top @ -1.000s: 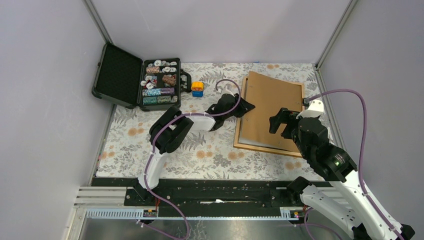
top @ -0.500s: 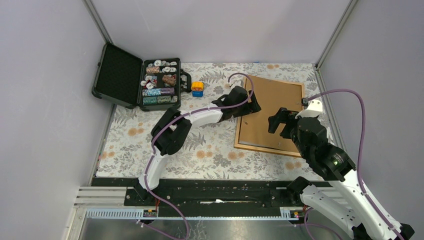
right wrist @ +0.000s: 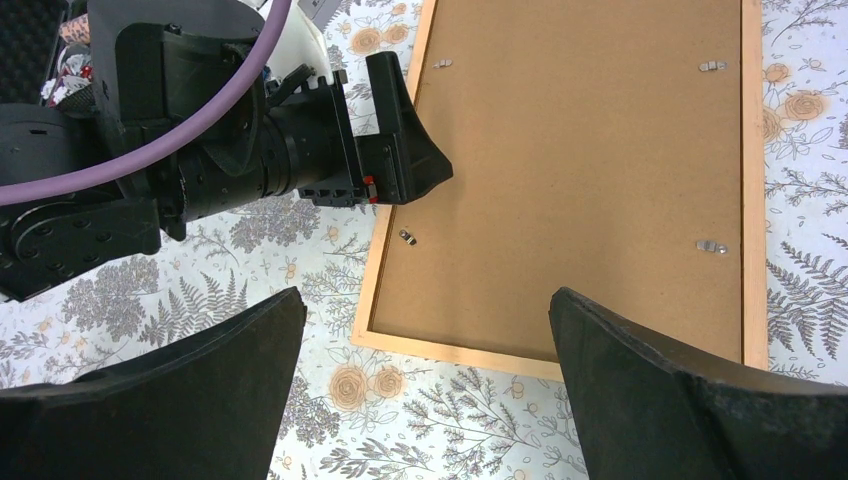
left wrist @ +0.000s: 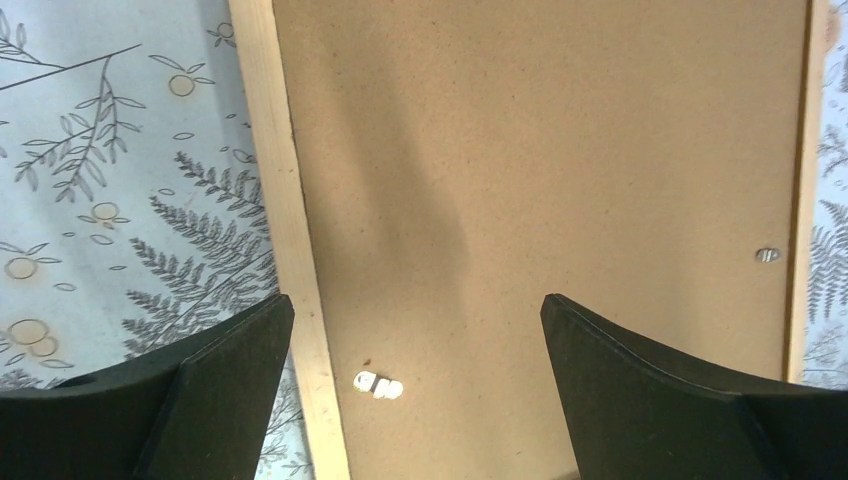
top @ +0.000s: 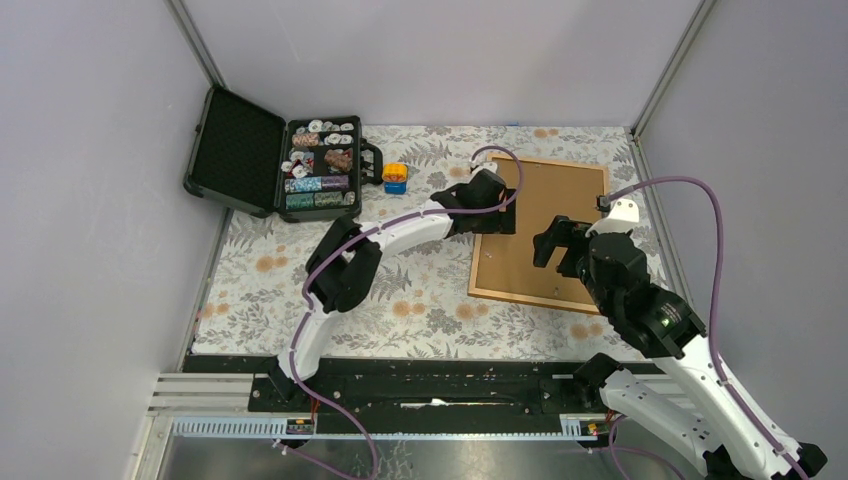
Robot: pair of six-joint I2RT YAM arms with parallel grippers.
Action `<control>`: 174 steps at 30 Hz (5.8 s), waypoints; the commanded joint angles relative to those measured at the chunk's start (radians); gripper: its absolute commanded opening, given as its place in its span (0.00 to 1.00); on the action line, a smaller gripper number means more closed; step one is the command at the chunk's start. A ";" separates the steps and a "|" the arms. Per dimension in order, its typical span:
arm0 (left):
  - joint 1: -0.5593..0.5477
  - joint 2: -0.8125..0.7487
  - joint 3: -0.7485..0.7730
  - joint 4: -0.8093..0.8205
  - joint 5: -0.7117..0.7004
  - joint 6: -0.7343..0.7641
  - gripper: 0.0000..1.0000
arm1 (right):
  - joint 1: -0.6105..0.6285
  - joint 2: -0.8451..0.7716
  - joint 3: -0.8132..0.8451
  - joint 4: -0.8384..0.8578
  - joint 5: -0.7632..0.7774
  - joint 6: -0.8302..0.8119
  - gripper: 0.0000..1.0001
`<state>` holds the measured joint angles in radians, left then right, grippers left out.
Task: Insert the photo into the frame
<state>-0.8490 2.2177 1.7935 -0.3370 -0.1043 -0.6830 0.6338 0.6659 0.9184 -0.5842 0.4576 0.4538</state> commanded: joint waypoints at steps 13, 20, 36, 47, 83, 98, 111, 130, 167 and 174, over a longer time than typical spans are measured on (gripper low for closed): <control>0.070 -0.329 -0.363 0.142 0.081 0.048 0.81 | -0.001 0.054 -0.065 0.080 -0.069 0.044 1.00; 0.073 -0.430 -0.667 0.397 0.218 -0.070 0.63 | -0.007 0.224 -0.139 0.157 -0.158 0.087 0.93; 0.073 -0.355 -0.838 0.743 0.365 -0.140 0.46 | -0.331 0.838 -0.071 0.519 -0.758 0.050 0.51; 0.072 -0.300 -0.802 0.654 0.359 -0.132 0.29 | -0.352 1.061 0.022 0.573 -0.796 0.025 0.38; 0.072 -0.241 -0.729 0.564 0.350 -0.131 0.14 | -0.352 0.968 -0.246 0.865 -0.841 0.227 0.41; 0.071 -0.235 -0.720 0.543 0.342 -0.133 0.10 | -0.351 1.072 -0.322 1.254 -0.906 0.460 0.41; 0.073 -0.251 -0.730 0.538 0.320 -0.129 0.08 | -0.341 1.001 -0.387 1.311 -0.845 0.543 0.40; 0.056 -0.645 -1.129 0.795 0.259 -0.142 0.70 | -0.190 0.686 -0.022 0.052 -0.567 -0.278 0.81; 0.050 -1.424 -1.221 0.339 0.260 -0.041 0.95 | 0.079 1.094 0.183 0.136 -0.212 -0.231 0.13; 0.050 -1.437 -1.232 0.290 0.237 -0.052 0.95 | 0.079 1.323 0.517 0.118 -0.250 -0.079 0.02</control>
<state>-0.7967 0.7994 0.5346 -0.0322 0.1673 -0.7483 0.7139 1.8759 1.2343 -0.5079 0.2081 0.1921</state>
